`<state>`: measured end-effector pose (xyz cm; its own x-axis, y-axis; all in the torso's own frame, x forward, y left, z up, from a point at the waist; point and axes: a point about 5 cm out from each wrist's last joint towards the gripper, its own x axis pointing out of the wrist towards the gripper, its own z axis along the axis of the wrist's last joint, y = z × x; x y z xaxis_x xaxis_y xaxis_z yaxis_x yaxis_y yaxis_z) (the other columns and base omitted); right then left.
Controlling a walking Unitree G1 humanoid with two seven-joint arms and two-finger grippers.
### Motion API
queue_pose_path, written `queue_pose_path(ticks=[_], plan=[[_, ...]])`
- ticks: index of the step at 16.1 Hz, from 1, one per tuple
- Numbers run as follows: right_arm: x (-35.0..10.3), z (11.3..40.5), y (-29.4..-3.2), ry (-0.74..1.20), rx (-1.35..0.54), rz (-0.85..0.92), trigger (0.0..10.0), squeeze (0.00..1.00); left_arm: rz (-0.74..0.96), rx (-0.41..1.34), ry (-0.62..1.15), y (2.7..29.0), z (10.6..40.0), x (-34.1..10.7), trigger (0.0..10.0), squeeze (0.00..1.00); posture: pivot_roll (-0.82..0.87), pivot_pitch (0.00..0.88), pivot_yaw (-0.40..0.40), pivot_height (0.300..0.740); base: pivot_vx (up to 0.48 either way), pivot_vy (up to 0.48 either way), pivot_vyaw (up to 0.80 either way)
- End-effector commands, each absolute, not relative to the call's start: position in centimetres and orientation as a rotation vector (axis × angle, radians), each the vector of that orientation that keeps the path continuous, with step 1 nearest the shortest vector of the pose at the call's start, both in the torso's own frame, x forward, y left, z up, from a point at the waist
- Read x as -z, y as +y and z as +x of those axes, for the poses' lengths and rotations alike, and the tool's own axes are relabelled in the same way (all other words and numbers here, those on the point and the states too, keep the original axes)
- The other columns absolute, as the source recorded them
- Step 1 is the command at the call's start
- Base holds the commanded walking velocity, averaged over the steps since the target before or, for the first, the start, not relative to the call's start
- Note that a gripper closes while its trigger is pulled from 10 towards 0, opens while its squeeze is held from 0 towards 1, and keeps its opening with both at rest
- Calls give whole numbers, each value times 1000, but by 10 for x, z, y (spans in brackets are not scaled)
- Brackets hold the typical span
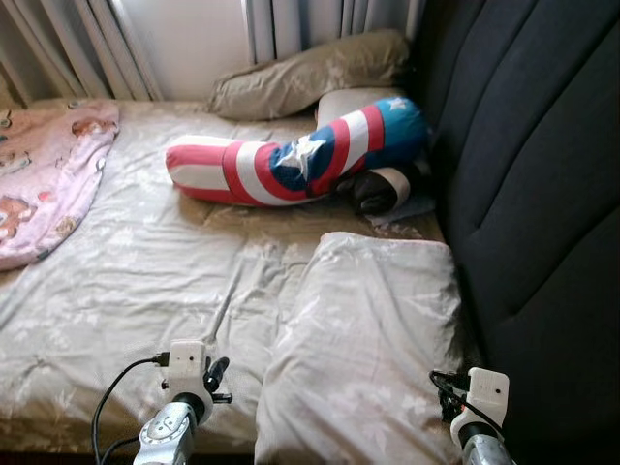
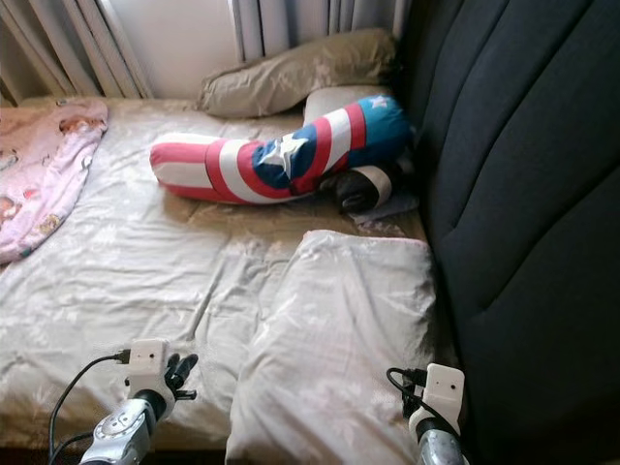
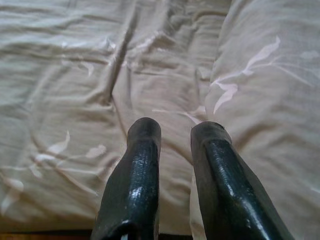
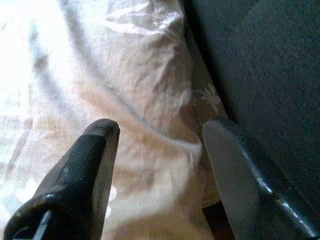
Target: Clean up the room
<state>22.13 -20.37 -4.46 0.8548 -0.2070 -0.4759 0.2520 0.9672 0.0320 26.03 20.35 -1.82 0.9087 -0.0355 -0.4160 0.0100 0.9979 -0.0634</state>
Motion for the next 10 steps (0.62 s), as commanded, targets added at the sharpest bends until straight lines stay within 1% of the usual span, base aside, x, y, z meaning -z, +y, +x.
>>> queue_pose_path(ticks=[1, 9, 10], plan=[[47, 219, -204, 507, 240, 95, 10000, 0, -56, 15, 442, 206, 257, 20, 10000, 0, -31, 65, -33, 740, 0, 0, 0], [46, 220, -204, 504, 236, 96, 10000, 0, -62, 12, 442, 206, 257, 20, 10000, 0, -33, 65, -36, 740, 0, 0, 0], [47, 219, -204, 512, 235, 97, 10000, 0, -63, 12, 443, 206, 258, 20, 10000, 0, -31, 64, -37, 740, 0, 0, -594]])
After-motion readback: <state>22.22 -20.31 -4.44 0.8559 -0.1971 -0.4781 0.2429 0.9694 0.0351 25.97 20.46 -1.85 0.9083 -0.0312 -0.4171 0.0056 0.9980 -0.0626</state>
